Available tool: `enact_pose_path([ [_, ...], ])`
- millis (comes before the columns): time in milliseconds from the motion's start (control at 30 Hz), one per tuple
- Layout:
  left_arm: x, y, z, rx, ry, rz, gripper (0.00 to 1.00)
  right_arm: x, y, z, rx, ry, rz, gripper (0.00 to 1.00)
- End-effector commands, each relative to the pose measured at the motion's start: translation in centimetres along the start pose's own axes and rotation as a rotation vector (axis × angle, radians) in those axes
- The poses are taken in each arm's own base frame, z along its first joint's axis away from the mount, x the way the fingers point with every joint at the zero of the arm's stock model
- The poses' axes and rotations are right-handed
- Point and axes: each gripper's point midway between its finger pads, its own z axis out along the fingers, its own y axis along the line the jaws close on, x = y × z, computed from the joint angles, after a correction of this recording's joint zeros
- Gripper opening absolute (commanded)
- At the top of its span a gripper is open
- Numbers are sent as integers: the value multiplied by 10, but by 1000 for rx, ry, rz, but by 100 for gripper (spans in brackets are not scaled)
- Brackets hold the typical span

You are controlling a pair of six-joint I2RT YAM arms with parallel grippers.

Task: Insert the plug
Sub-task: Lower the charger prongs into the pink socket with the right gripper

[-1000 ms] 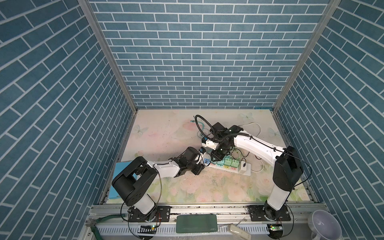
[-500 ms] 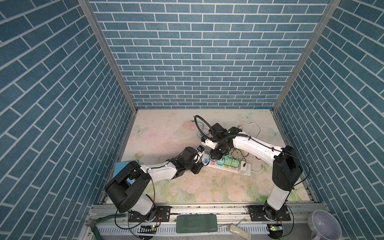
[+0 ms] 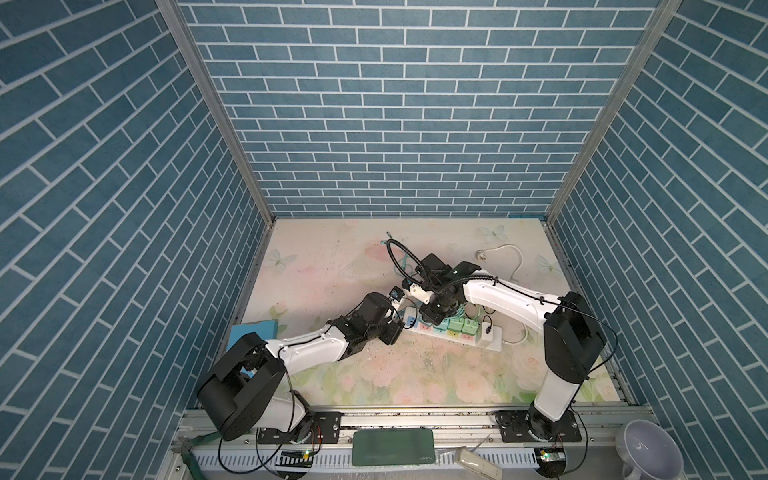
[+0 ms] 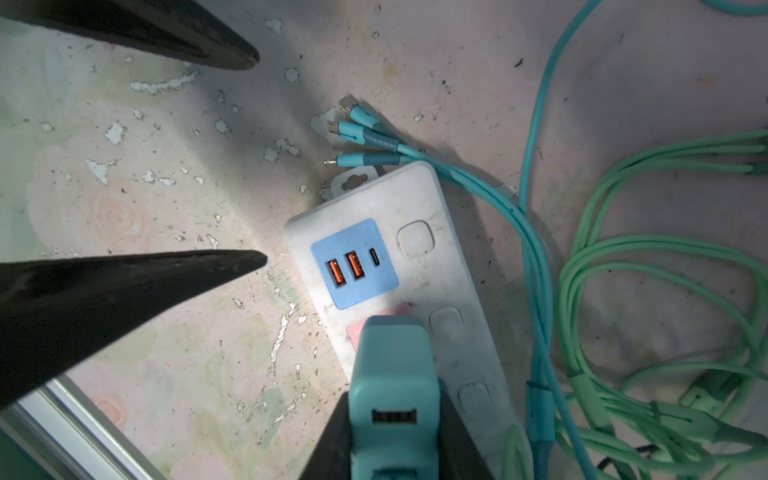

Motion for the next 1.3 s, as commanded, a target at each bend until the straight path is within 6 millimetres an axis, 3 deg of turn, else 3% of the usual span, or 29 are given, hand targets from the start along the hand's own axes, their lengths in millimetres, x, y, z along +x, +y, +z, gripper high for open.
enact_pose_path([
  [0,4,3,-6,-18,1,-7,68,20,-7,7,54,56,-1,0],
  [133,-1,2,-11,-15,-20,-7,68,26,-8,9,56,76,-32,0],
  [367,-1,1,-13,-4,-31,-13,68,48,9,11,-6,116,-76,0],
  [633,3,0,-11,4,-20,-11,67,62,-2,16,59,171,-146,0],
  [867,2,1,-15,-3,-37,-13,67,71,3,3,45,167,-227,0],
  [1267,1,2,-14,-10,-35,-7,66,83,3,24,66,160,-304,0],
])
